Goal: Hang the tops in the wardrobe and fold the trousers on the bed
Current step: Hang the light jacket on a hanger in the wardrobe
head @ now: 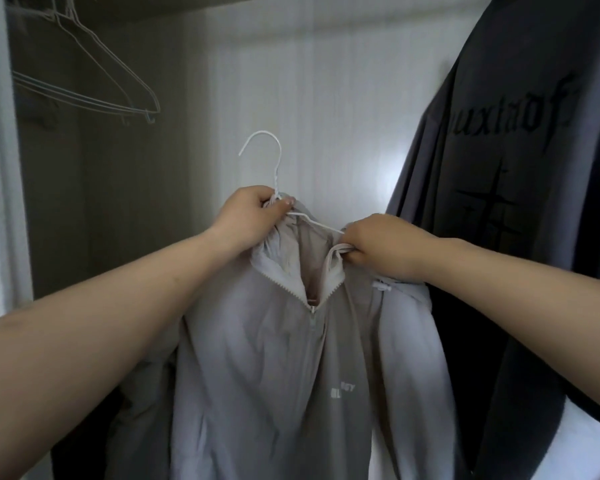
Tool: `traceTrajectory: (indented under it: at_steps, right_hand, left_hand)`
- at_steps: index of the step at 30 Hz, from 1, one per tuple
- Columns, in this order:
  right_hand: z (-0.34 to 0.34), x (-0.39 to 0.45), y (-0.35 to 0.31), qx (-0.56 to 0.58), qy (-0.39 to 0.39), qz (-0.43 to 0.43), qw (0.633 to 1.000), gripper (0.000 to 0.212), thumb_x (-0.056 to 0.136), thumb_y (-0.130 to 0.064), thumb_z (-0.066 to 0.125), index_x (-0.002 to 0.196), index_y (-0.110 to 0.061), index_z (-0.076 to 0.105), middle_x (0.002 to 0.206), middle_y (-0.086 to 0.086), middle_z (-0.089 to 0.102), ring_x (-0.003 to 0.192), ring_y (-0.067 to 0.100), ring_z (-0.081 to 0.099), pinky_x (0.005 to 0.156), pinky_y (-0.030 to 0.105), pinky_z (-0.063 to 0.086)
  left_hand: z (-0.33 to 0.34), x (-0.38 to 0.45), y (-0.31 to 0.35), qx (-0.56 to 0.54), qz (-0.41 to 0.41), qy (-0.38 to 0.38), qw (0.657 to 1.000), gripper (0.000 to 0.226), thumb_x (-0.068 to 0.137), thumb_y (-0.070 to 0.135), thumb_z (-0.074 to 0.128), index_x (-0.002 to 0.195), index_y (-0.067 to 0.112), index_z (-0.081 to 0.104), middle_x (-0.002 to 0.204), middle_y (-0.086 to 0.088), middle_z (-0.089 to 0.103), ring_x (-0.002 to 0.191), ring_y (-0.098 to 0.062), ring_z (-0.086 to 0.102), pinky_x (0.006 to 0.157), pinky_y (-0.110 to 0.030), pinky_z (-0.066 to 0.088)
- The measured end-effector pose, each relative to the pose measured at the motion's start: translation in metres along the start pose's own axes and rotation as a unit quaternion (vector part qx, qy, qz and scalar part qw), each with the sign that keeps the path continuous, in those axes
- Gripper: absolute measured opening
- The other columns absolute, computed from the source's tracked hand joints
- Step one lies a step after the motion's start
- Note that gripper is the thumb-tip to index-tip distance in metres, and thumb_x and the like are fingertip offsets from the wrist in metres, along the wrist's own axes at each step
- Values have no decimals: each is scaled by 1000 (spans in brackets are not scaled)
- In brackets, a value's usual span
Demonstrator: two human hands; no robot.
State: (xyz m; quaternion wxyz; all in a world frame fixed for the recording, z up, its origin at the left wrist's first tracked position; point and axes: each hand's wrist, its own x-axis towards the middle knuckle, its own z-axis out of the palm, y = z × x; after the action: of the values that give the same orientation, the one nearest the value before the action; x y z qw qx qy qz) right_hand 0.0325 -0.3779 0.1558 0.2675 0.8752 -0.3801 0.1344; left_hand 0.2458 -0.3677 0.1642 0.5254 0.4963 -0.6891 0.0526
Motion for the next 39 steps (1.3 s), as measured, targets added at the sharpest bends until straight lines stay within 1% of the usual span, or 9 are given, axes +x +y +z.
traceTrajectory:
  at_steps: [5,10,14,19,23,26,29,34,39]
  right_hand:
    - [-3,-11,30,5,2,55,998,29,96,-33,43,85,-13,62,90,3,63,86,23,59,74,37,49]
    - [-2,-21,48,-27,-32,86,995,29,94,-42,50,73,-22,52,82,-1,58,82,22,58,61,31,40]
    - [-8,-17,41,-45,-17,64,997,23,94,-30,46,82,-17,60,91,-2,58,86,22,57,65,33,45]
    - [-17,-18,42,-59,-5,49,997,22,93,-22,45,94,-16,67,96,-1,60,90,22,59,73,37,50]
    - [-21,-21,50,-12,9,50,999,26,90,-15,47,99,-25,69,98,-7,59,93,18,58,75,34,48]
    - [-23,-23,61,41,46,40,997,22,86,-10,56,100,-19,70,104,-3,61,101,18,57,86,36,47]
    - [-26,-28,77,108,77,41,990,19,81,-11,69,99,-18,69,106,-1,62,104,15,56,90,31,44]
    - [-25,-41,86,255,70,132,955,51,79,-22,76,116,-37,43,95,-12,59,71,16,67,61,18,54]
    - [-29,-36,85,236,-64,150,958,17,93,-29,58,101,-19,69,86,0,70,76,12,68,65,27,60]
  left_hand:
    - [-17,4,-21,82,11,27,996,23,88,34,65,90,11,67,83,-5,66,80,-21,59,66,-29,39]
    - [-34,10,-36,141,-2,35,989,34,87,41,64,76,8,61,70,-9,59,76,-32,57,62,-36,39]
    - [-28,13,-24,336,56,-4,940,44,90,51,52,64,18,44,63,2,48,77,-31,57,58,-32,35]
    - [-37,24,-20,485,64,8,872,41,90,55,47,121,30,56,109,-2,67,109,-25,59,90,-38,32]
    - [-40,24,-22,188,-29,-35,981,41,87,46,62,121,23,59,104,-2,64,97,-22,59,80,-28,42]
    - [-43,18,-32,9,-16,-1,1000,22,83,38,70,96,20,67,82,3,62,78,-14,57,69,-22,43]
    - [-52,17,-43,-21,-38,63,997,35,82,46,68,78,12,70,72,-1,63,71,-14,53,64,-28,41]
    - [-63,17,-54,-3,-57,153,987,48,81,54,66,75,6,65,73,-16,61,68,-18,48,63,-33,37]
    - [-62,15,-56,79,-16,167,983,62,75,69,54,70,7,60,67,-12,59,68,-28,54,65,-38,45]
